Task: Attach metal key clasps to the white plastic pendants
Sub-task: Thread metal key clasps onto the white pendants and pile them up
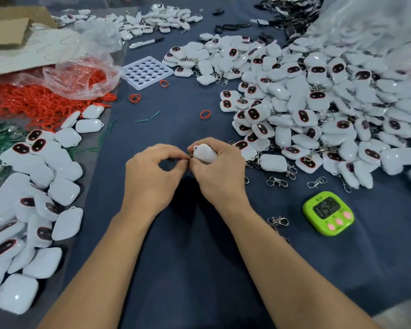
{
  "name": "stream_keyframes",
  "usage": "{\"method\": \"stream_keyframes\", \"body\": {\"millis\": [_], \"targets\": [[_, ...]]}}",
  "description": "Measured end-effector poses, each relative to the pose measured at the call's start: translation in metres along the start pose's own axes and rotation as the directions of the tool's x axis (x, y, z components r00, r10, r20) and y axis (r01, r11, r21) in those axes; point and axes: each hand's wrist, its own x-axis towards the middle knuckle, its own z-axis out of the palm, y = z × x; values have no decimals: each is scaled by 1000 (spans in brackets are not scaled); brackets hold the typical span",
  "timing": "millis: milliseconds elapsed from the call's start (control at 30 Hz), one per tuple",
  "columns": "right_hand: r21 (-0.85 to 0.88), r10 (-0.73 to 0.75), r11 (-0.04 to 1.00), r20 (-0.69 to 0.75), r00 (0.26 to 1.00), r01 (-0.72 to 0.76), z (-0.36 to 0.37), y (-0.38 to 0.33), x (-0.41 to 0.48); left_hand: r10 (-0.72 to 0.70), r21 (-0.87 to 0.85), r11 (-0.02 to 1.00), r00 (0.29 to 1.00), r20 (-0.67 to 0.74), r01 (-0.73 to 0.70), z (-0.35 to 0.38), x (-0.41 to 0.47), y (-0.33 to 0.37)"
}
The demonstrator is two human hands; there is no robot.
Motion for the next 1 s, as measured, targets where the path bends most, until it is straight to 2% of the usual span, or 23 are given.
{"method": "stream_keyframes", "body": {"millis": [200,300,400,533,667,767,867,1000], "targets": [[-13,-55,998,-69,996,55,-3,-6,-5,29,54,998,998,51,-32,3,-3,1],[-40,-100,995,-85,991,97,-4,-4,-9,89,188,977,994,71,-101,7,-6,0],[-92,-121,989,-80,989,114,-4,-1,-12,170,291,940,985,43,-175,8,-10,1],[-75,-87,994,-67,994,82,-4,0,-13,265,339,907,964,2,-250,7,-12,3],[55,38,998,-48,998,-35,-9,2,-8,204,236,952,979,-13,-195,7,-14,4],[149,95,985,-11,995,-92,-12,5,-6,34,11,999,999,3,-34,2,-10,-1],[163,72,983,45,996,-79,-11,6,-7,-80,-171,981,995,64,90,-3,-5,-7],[62,-17,998,8,1000,17,-8,7,-7,-50,-210,975,995,90,68,0,-3,-8]]}}
